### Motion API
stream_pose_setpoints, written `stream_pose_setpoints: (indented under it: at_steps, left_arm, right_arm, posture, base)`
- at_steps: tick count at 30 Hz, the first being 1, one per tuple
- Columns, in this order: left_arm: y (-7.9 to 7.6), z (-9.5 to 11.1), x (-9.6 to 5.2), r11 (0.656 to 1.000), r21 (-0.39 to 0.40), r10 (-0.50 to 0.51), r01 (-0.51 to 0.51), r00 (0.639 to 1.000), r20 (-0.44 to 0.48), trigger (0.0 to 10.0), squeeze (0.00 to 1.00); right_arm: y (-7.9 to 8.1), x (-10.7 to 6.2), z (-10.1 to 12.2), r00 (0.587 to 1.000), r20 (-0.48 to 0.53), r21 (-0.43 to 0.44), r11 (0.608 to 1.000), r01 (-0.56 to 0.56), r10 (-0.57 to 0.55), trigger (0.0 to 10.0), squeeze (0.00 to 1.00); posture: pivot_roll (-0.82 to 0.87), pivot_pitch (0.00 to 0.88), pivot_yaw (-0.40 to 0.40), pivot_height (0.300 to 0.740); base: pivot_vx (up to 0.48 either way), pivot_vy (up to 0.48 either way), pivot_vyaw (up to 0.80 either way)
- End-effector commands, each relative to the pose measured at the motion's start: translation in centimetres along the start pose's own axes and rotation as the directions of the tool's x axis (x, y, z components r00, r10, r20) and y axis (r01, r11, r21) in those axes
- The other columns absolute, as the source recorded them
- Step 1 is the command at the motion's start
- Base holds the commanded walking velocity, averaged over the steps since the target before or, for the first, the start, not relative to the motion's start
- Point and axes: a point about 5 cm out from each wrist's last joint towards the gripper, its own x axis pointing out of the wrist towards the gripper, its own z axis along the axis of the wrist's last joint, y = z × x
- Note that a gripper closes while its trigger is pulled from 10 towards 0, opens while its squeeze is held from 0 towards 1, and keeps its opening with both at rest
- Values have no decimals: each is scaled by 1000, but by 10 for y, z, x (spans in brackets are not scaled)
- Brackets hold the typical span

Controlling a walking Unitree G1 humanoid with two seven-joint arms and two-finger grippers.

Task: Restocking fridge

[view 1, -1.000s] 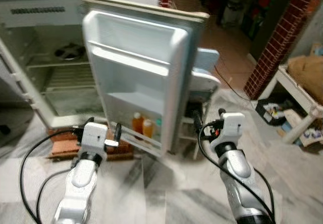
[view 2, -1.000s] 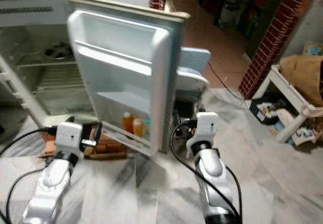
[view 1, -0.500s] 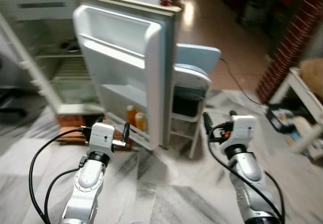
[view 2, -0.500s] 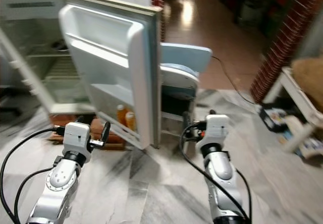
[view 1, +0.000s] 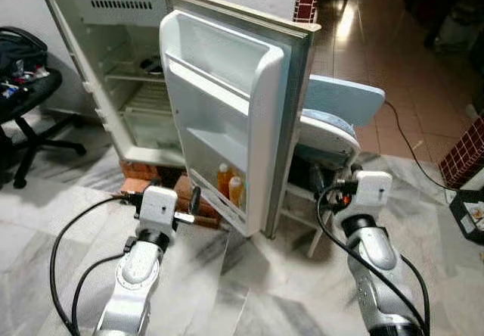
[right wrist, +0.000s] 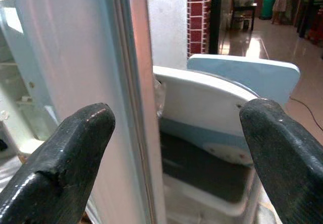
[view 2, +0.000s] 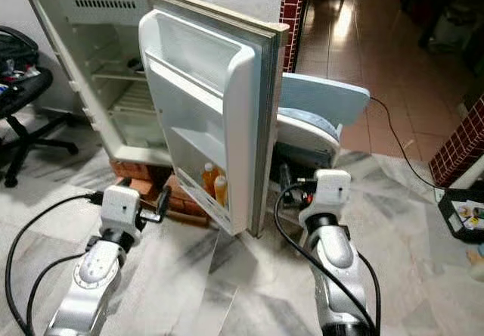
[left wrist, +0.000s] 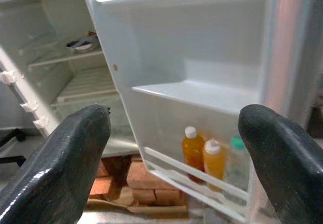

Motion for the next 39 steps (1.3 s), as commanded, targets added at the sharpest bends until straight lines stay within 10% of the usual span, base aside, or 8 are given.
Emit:
stream_pose_setpoints:
  at_steps: [1,23,39]
  left_arm:
    - [6,0,-2,1000,15,15,-15,1000,-1,10000,0]
    - [5,-18,-23,1000,-4,19,-20,997,-68,10000,0]
    - [8,-15,-30,999,-28,33,-35,997,-66,10000,0]
  right_arm:
    - [7,2,3,1000,16,8,1000,-15,15,10000,0]
    - [-1,17,12,999,43,-49,998,32,-30,10000,0]
    - [-11,-42,-14,997,-41,-44,997,60,-62,10000,0]
  posture:
    - [-2,0,10,740]
    - [21,0,-6,740]
    - [-3,0,-4,740]
  base:
    - [0,0,0]
    - [55,0,374]
    - [213,0,0]
